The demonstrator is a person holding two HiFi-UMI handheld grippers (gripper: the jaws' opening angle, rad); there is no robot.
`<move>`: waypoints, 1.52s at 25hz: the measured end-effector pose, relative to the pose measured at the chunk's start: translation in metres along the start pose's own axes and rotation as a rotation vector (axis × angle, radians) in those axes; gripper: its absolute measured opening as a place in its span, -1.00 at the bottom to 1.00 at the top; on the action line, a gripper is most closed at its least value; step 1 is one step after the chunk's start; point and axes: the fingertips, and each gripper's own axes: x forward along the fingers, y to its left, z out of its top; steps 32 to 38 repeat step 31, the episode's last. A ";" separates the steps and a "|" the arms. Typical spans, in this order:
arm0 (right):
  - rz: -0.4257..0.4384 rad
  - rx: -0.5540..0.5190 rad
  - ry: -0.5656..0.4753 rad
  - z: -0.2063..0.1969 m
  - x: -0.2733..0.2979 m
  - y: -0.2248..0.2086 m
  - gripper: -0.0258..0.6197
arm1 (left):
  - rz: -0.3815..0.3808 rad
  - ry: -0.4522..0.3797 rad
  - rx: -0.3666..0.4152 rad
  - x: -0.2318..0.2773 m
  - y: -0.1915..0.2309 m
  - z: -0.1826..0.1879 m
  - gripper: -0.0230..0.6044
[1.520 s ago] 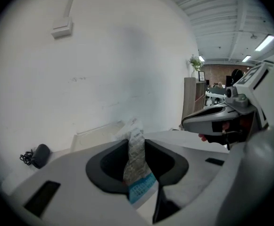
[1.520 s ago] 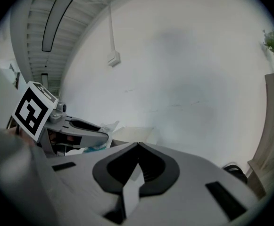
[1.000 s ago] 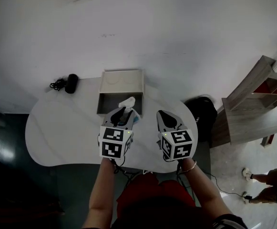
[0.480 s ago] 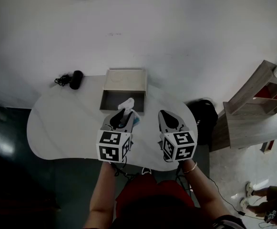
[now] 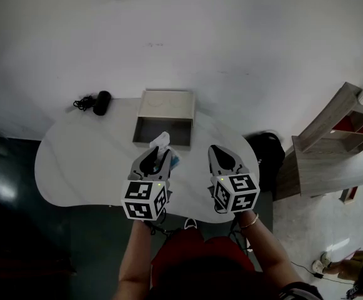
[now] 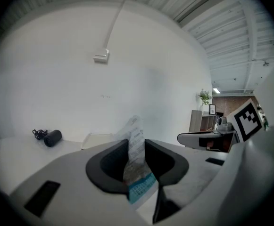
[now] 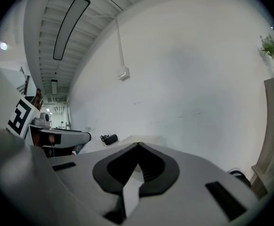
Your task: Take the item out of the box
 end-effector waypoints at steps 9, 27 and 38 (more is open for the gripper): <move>0.020 -0.029 -0.014 0.002 0.002 0.014 -0.87 | 0.007 -0.046 -0.015 -0.010 0.003 -0.002 -0.52; 0.028 -0.029 -0.054 0.007 0.015 0.021 -0.87 | -0.001 -0.054 -0.031 0.000 0.015 -0.001 -0.52; 0.032 -0.030 -0.061 0.008 0.017 0.024 -0.88 | -0.004 -0.056 -0.031 0.001 0.018 0.000 -0.52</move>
